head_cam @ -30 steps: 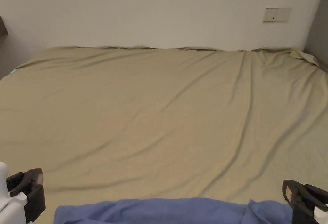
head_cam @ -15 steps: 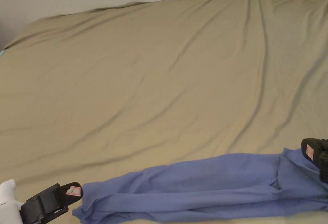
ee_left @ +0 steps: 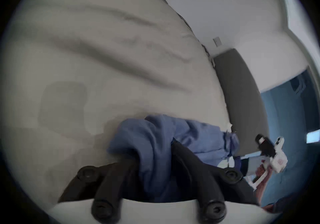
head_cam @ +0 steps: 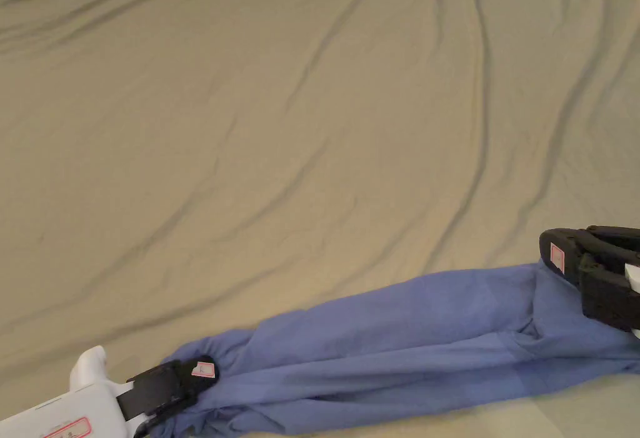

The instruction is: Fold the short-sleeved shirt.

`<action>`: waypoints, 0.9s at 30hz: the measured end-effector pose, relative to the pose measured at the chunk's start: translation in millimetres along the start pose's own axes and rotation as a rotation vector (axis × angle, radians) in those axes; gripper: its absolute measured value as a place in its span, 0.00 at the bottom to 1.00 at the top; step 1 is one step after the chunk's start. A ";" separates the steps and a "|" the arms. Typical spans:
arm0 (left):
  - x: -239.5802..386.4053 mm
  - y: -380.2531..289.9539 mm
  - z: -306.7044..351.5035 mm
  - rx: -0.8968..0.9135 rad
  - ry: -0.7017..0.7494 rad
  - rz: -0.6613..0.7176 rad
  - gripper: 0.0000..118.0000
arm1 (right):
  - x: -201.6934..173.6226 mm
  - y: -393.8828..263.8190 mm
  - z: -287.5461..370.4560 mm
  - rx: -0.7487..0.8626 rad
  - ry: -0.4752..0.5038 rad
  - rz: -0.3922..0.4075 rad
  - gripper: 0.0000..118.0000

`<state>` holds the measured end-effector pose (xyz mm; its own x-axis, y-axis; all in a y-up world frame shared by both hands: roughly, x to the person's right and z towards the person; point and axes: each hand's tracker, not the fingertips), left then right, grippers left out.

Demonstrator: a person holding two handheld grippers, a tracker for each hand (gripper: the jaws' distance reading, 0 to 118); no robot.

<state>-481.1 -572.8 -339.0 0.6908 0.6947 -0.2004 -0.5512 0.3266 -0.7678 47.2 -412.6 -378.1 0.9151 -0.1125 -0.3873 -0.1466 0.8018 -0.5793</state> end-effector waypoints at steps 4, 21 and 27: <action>6.2 -0.3 34.7 0.003 0.016 -0.052 0.07 | 9.4 -1.3 4.1 -0.002 -0.011 0.004 0.02; 196.4 -29.0 27.5 -0.037 0.603 -0.548 0.07 | 64.9 -17.3 29.7 0.033 -0.023 -0.091 0.02; 254.7 -59.0 -79.5 -0.225 0.395 -0.658 0.07 | 88.9 -25.1 39.3 0.041 -0.035 -0.127 0.02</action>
<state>-235.4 -466.2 -393.1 0.9794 0.1122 0.1679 0.1056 0.4245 -0.8992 147.0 -419.7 -369.8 0.9378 -0.1945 -0.2875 -0.0144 0.8057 -0.5922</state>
